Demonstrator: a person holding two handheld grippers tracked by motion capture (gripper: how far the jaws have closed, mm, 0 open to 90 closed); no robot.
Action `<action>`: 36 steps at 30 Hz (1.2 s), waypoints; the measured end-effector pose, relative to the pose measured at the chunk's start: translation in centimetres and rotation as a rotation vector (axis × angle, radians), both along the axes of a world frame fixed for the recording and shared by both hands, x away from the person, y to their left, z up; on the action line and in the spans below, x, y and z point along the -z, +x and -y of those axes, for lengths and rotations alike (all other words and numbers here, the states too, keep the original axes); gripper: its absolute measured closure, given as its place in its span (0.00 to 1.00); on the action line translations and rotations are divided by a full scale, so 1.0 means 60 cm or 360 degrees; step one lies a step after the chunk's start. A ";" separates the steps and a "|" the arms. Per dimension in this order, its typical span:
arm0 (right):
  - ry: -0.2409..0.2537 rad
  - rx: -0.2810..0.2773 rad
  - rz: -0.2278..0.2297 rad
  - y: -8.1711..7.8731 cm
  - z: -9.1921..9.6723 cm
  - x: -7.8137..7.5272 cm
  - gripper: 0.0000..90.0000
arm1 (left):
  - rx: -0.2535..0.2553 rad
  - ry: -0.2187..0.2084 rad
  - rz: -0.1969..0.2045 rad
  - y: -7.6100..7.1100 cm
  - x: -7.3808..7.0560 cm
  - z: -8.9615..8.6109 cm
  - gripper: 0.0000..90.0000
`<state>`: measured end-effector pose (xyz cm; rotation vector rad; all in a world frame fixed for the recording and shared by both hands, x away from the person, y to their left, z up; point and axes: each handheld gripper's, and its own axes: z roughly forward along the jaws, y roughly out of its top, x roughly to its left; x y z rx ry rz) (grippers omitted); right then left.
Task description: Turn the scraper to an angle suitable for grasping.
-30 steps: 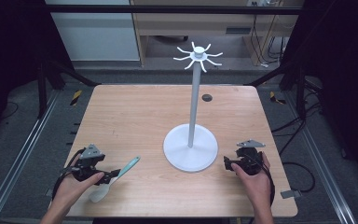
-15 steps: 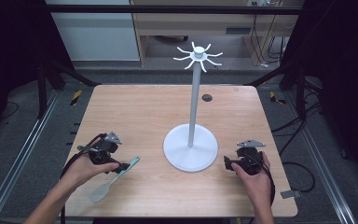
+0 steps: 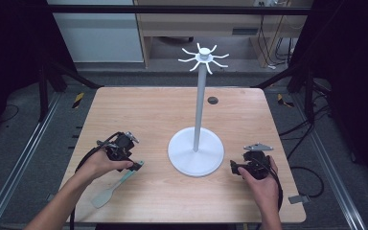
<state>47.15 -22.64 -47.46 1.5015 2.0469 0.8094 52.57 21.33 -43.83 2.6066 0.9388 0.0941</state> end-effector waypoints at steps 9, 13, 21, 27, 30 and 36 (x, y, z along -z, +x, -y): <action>0.0011 0.0004 -0.0002 0.001 0.000 0.000 0.14 | -0.0053 0.0073 -0.0086 0.009 0.020 0.004 0.44; 0.0012 0.0004 -0.0002 0.000 0.000 0.000 0.14 | -0.0061 0.0075 -0.0126 0.006 0.031 0.008 0.49; 0.0013 0.0002 0.0000 0.001 0.000 0.000 0.14 | -0.0069 0.0098 -0.0141 0.007 0.038 0.012 0.61; 0.0006 -0.0004 0.0001 0.000 0.000 0.000 0.14 | -0.0070 0.0108 -0.0133 0.009 0.037 0.014 0.66; 0.0007 -0.0005 0.0000 0.000 0.000 0.000 0.14 | -0.0065 0.0110 -0.0128 0.009 0.036 0.016 0.71; 0.0007 -0.0008 -0.0002 0.001 0.000 0.000 0.14 | -0.0058 0.0140 -0.0112 0.008 0.039 0.020 0.75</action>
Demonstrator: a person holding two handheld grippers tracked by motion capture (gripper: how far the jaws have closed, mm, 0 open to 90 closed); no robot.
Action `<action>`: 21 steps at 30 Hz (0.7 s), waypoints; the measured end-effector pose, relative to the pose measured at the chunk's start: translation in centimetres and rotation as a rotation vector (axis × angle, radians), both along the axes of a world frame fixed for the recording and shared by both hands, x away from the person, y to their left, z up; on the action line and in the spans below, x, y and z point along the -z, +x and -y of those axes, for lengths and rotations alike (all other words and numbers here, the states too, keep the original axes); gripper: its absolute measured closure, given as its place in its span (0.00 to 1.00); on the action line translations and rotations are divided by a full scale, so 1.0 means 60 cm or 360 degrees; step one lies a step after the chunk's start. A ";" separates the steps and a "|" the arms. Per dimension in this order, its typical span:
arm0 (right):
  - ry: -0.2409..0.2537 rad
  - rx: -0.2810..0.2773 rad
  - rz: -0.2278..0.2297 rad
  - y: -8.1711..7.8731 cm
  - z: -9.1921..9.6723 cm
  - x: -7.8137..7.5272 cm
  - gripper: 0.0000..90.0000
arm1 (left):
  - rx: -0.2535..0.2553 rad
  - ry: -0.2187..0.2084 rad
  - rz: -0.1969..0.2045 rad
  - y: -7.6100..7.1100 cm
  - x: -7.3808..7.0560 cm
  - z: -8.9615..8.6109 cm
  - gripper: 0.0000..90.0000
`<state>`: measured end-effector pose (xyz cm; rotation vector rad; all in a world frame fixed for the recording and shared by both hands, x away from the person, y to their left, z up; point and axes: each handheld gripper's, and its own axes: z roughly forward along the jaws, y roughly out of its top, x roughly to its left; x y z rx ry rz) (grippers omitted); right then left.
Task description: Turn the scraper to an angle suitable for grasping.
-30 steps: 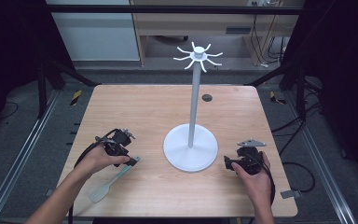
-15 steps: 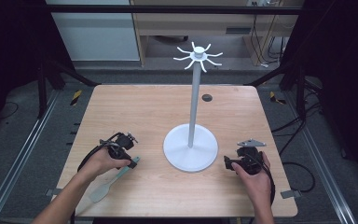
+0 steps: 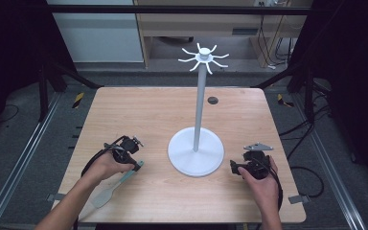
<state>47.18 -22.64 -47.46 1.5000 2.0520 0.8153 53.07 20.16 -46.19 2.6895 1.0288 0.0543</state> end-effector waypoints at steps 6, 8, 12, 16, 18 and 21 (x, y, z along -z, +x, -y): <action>-0.0005 -0.0010 -0.0001 0.000 0.000 0.000 0.14 | 0.0001 -0.0001 0.0008 -0.001 0.003 0.001 0.78; 0.0002 -0.0004 -0.0004 0.000 -0.001 0.000 0.14 | 0.0005 0.0007 0.0021 -0.002 0.003 0.001 0.79; -0.0003 -0.0007 -0.0005 0.000 -0.001 0.000 0.14 | -0.0001 0.0001 0.0034 -0.005 0.004 0.002 0.80; -0.0007 -0.0006 -0.0009 0.000 -0.002 0.001 0.14 | -0.0018 -0.0035 0.0036 -0.007 0.005 -0.002 0.81; -0.0008 -0.0009 -0.0009 0.000 -0.002 0.001 0.14 | -0.0031 -0.0046 0.0046 -0.007 0.003 -0.005 0.82; -0.0008 -0.0008 -0.0008 0.000 -0.002 0.001 0.14 | -0.0031 -0.0070 0.0081 -0.006 -0.010 -0.013 0.82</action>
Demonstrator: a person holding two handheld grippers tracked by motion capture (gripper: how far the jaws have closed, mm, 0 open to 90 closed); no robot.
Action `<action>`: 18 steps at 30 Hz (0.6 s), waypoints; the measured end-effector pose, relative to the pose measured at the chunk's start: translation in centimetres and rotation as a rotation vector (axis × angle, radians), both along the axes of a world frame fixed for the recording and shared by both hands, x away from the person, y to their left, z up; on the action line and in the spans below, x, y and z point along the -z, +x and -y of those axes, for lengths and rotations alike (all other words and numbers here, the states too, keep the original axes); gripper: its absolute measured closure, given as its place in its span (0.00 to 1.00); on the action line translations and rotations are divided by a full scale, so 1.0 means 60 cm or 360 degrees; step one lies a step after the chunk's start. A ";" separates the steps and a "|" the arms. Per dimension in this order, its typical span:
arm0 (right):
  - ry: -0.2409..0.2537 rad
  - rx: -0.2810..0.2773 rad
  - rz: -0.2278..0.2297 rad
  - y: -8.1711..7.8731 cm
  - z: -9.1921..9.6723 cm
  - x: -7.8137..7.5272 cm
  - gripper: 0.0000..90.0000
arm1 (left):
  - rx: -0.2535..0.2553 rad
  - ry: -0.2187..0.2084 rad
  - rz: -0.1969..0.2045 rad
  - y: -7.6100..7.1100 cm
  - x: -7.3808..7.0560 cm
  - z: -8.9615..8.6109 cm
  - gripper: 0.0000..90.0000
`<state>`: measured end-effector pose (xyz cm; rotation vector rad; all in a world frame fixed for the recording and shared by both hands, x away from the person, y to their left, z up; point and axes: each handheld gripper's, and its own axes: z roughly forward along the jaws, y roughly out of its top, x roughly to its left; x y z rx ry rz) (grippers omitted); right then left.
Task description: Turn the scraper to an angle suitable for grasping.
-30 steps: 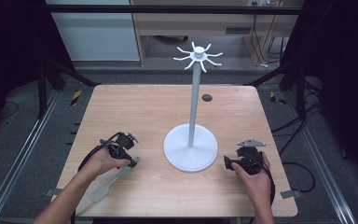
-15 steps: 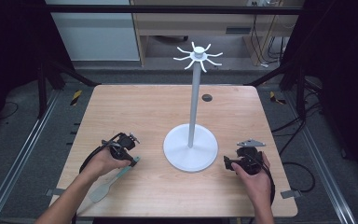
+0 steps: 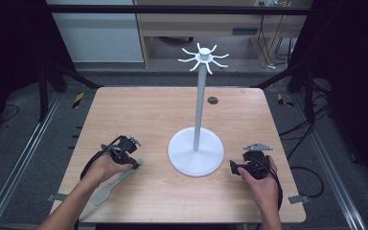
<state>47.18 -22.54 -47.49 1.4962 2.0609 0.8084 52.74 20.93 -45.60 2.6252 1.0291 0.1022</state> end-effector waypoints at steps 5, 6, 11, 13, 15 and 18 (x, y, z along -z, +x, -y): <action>-0.0002 -0.0001 0.0001 0.000 0.000 0.000 0.14 | -0.0011 -0.0050 0.0063 -0.002 -0.022 -0.010 0.82; -0.0004 -0.0003 0.0001 0.000 0.000 0.000 0.14 | -0.0016 -0.0066 0.0076 -0.004 -0.027 -0.013 0.82; -0.0003 -0.0005 -0.0002 0.000 0.000 0.000 0.14 | -0.0009 -0.0108 0.0145 -0.013 -0.055 -0.025 0.82; -0.0006 -0.0007 0.0002 0.000 0.000 0.000 0.14 | -0.0009 -0.0123 0.0170 -0.017 -0.064 -0.029 0.82; -0.0007 -0.0007 0.0003 0.000 0.000 0.000 0.14 | -0.0008 -0.0138 0.0189 -0.021 -0.073 -0.031 0.82; -0.0006 -0.0007 0.0001 0.000 0.000 0.000 0.14 | -0.0001 -0.0155 0.0222 -0.026 -0.087 -0.034 0.82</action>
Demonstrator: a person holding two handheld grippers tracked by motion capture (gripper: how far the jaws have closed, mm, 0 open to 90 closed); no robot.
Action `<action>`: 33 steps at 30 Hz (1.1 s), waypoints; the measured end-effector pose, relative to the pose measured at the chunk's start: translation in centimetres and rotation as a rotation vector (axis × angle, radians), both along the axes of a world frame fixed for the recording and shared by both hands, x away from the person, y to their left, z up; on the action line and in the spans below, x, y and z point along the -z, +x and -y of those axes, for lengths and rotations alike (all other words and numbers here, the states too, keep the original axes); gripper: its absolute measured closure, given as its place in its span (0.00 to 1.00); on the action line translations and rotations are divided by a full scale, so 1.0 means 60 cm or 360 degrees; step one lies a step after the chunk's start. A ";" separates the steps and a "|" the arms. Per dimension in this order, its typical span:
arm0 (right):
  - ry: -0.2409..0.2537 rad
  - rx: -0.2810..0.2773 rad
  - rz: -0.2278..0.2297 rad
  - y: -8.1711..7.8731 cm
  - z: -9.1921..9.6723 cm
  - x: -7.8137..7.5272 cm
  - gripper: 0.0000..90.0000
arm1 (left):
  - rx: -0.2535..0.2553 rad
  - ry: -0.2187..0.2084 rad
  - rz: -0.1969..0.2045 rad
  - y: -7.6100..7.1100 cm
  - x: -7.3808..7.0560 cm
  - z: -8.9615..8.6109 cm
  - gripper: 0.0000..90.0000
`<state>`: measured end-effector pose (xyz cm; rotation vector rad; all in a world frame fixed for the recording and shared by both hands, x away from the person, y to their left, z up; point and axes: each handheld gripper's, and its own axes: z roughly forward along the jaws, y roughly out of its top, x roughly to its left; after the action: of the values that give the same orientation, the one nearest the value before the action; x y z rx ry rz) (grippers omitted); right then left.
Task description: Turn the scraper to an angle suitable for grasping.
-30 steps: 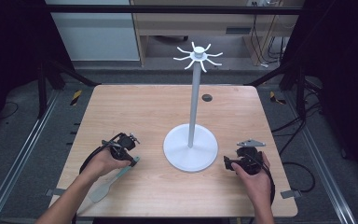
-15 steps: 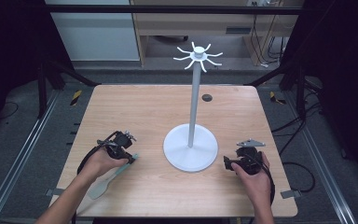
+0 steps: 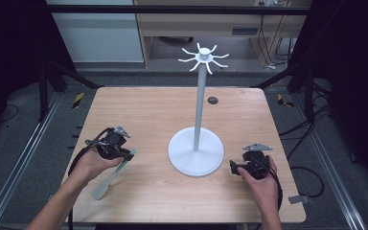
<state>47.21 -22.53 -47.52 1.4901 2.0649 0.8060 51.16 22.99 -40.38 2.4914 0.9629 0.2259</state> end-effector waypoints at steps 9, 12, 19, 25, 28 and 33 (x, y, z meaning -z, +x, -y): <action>-0.0001 -0.0001 0.0001 0.000 0.000 0.000 0.14 | 0.0019 -0.0067 0.0100 -0.018 -0.040 -0.006 0.82; -0.0002 0.0000 0.0000 0.000 -0.001 0.000 0.14 | 0.0022 -0.0093 0.0135 -0.024 -0.055 -0.009 0.82; -0.0002 0.0000 -0.0003 0.000 -0.001 0.000 0.14 | 0.0015 -0.0158 0.0223 -0.036 -0.087 -0.013 0.82; -0.0001 -0.0001 -0.0003 0.000 -0.001 0.000 0.14 | 0.0025 -0.0210 0.0282 -0.045 -0.114 -0.013 0.83; 0.0001 0.0000 -0.0003 0.000 -0.001 0.000 0.14 | 0.0026 -0.0232 0.0309 -0.047 -0.124 -0.013 0.83; 0.0001 -0.0003 -0.0001 0.000 0.000 0.000 0.14 | 0.0032 -0.0271 0.0350 -0.050 -0.139 -0.012 0.83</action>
<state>47.22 -22.52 -47.52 1.4895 2.0667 0.8071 48.16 23.72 -32.02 2.2649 0.8293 0.3861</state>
